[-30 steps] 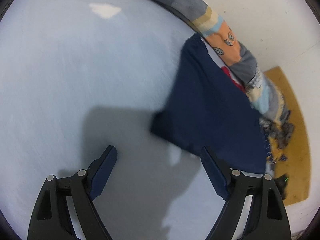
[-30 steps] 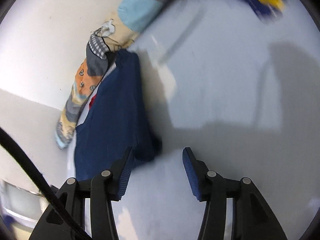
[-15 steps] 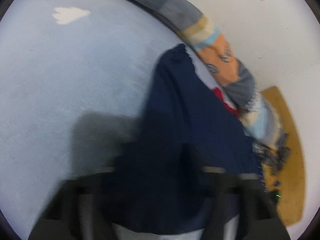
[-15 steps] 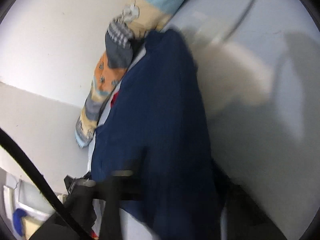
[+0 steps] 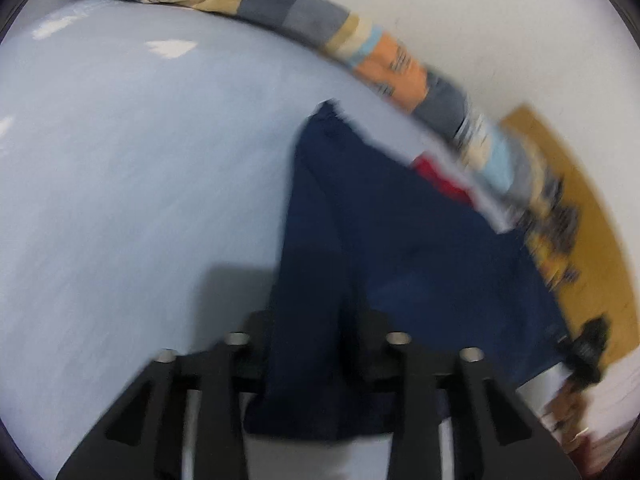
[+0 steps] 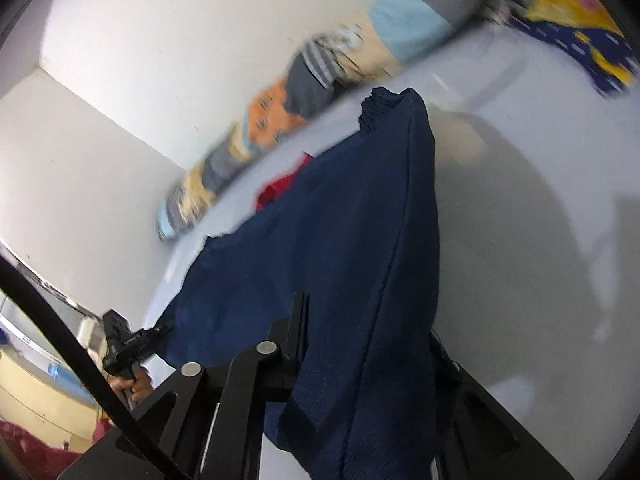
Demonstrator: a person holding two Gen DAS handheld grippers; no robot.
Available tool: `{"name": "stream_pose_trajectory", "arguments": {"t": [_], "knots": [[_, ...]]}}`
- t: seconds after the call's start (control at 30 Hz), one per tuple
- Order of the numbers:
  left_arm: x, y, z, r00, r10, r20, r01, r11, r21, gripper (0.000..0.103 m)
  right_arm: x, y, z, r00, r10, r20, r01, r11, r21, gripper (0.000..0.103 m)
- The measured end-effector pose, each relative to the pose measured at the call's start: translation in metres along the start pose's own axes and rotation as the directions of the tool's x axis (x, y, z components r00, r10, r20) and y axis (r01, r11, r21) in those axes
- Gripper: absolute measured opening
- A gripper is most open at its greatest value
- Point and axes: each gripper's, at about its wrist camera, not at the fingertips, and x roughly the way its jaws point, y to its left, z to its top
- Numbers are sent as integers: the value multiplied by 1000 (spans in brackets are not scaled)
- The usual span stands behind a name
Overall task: Fold large clothes
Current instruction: 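Withdraw both tools above the folded jacket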
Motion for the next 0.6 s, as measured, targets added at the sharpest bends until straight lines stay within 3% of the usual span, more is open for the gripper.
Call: {"name": "stream_pose_trajectory", "arguments": {"t": [0.07, 0.1, 0.2, 0.27, 0.33, 0.37, 0.47, 0.53, 0.6], "knots": [[-24, 13, -22, 994, 109, 23, -109, 993, 41, 45, -9, -12, -18, 987, -136, -85, 138, 990, 14, 39], [-42, 22, -29, 988, 144, 52, -145, 989, 33, 45, -21, -24, -28, 976, -192, -100, 196, 980, 37, 41], [-76, 24, -30, 967, 214, 135, -223, 974, 48, 52, -66, -30, -36, 947, -320, -14, 320, 946, 54, 47], [-86, 7, -17, 956, 237, 171, -254, 963, 85, 54, -83, -4, -29, 923, -379, 68, 383, 923, -43, 47], [-83, -33, -2, 965, 202, 168, -230, 958, 169, 61, -77, 35, -20, 920, -377, 106, 389, 911, -139, 50], [-78, -57, 5, 967, 191, 166, -226, 949, 221, 68, -62, 57, -11, 927, -362, 95, 374, 908, -188, 59], [-46, -134, 21, 958, 247, 144, -282, 893, 351, 73, -7, 117, 2, 946, -323, 9, 312, 905, -288, 63], [-16, -174, 28, 965, 235, 117, -262, 883, 389, 73, 43, 150, 8, 953, -293, -71, 256, 910, -326, 63], [18, -199, 29, 966, 236, 109, -260, 874, 411, 73, 95, 168, 7, 938, -319, -139, 254, 901, -351, 63]]}}
